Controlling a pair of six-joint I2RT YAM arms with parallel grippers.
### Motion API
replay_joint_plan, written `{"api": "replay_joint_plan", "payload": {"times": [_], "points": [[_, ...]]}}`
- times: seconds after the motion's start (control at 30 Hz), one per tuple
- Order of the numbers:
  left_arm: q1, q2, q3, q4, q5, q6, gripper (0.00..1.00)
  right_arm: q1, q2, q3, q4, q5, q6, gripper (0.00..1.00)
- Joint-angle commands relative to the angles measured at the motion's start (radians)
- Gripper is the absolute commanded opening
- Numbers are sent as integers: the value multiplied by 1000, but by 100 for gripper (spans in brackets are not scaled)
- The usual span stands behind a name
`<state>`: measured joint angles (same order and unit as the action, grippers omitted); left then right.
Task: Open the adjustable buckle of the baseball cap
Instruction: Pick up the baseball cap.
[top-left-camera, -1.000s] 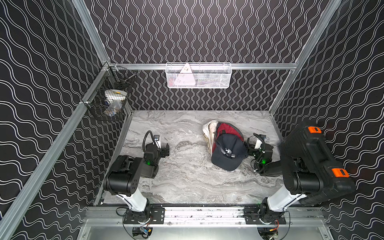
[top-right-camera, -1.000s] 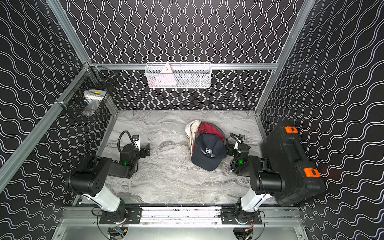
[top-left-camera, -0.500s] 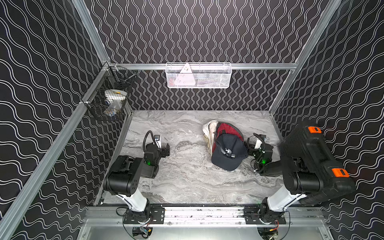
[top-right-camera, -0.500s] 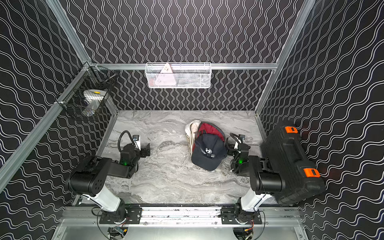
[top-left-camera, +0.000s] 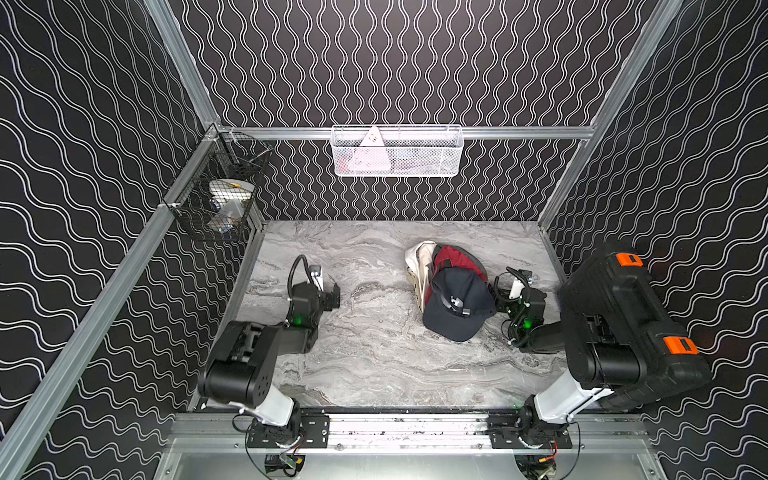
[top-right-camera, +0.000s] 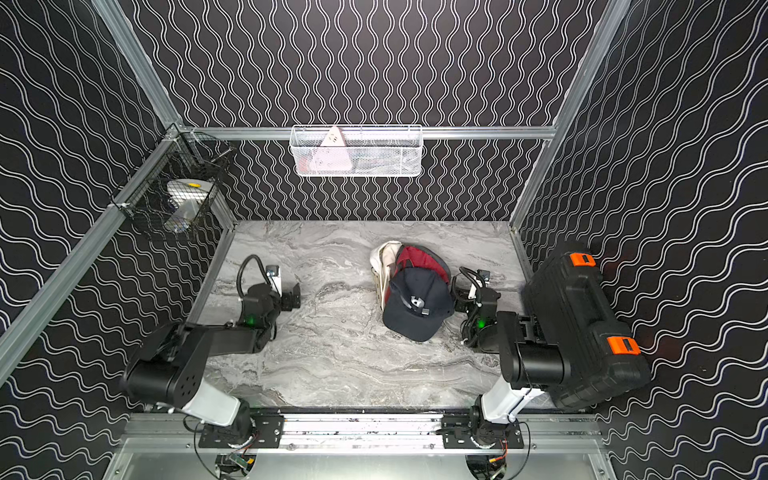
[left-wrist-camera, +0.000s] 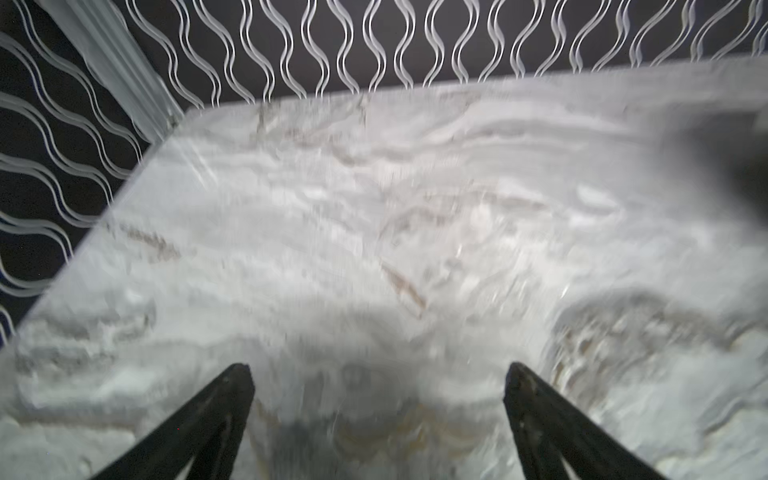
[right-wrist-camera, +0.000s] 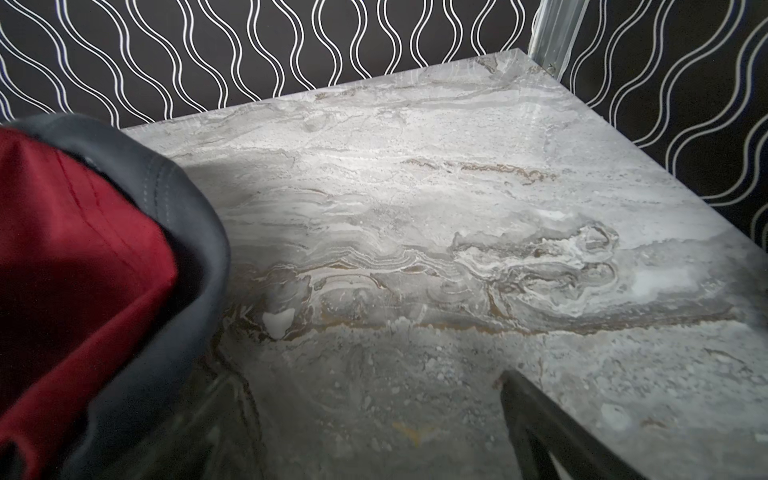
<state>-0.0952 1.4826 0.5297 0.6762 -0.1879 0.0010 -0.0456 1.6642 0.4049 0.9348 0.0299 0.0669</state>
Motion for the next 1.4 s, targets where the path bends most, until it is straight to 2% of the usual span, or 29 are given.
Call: {"api": "replay_joint_plan", "payload": {"times": [0.0, 0.07, 0.1, 0.2, 0.3, 0.43, 0.47, 0.53, 0.57, 0.6, 0.7, 0.87, 1.07, 1.2, 1.3, 1.37], "points": [[-9, -112, 80, -291, -67, -29, 99, 1, -14, 4, 16, 47, 19, 100], [-32, -197, 58, -260, -66, -56, 99, 1, -61, -8, 7, 46, 16, 100], [-41, -235, 79, -313, -58, -83, 99, 2, -110, -13, -29, 46, 10, 100], [-68, -301, 208, -578, -55, -133, 99, 4, -267, 47, -317, 48, -25, 100], [-112, -369, 234, -652, -58, -151, 99, 4, -375, 86, -457, 76, -53, 100], [-194, -388, 322, -796, -58, -177, 99, 4, -480, 152, -594, 37, -49, 100], [-226, -382, 346, -827, -67, -176, 99, 4, -496, 184, -649, 41, 47, 100], [-294, -383, 379, -856, -83, -174, 99, 1, -510, 323, -1035, 187, 433, 100], [-333, -386, 388, -864, -99, -176, 99, -4, -502, 396, -1182, 165, 494, 100], [-379, -389, 399, -868, -113, -173, 99, -8, -492, 432, -1213, 71, 433, 100], [-506, -391, 430, -903, -170, -173, 99, -9, -471, 439, -1211, -113, 489, 100], [-681, -384, 475, -966, -237, -186, 99, -7, -494, 474, -1358, -192, 544, 100], [-827, -358, 523, -1005, -286, -216, 99, -6, -595, 443, -1459, -299, 575, 99], [-913, -342, 549, -1038, -332, -229, 99, -5, -611, 429, -1493, -393, 580, 83], [-960, -347, 544, -1032, -347, -250, 98, -5, -606, 426, -1531, -400, 559, 71], [-984, -345, 543, -1042, -348, -266, 98, -5, -596, 430, -1554, -408, 539, 67]]}}
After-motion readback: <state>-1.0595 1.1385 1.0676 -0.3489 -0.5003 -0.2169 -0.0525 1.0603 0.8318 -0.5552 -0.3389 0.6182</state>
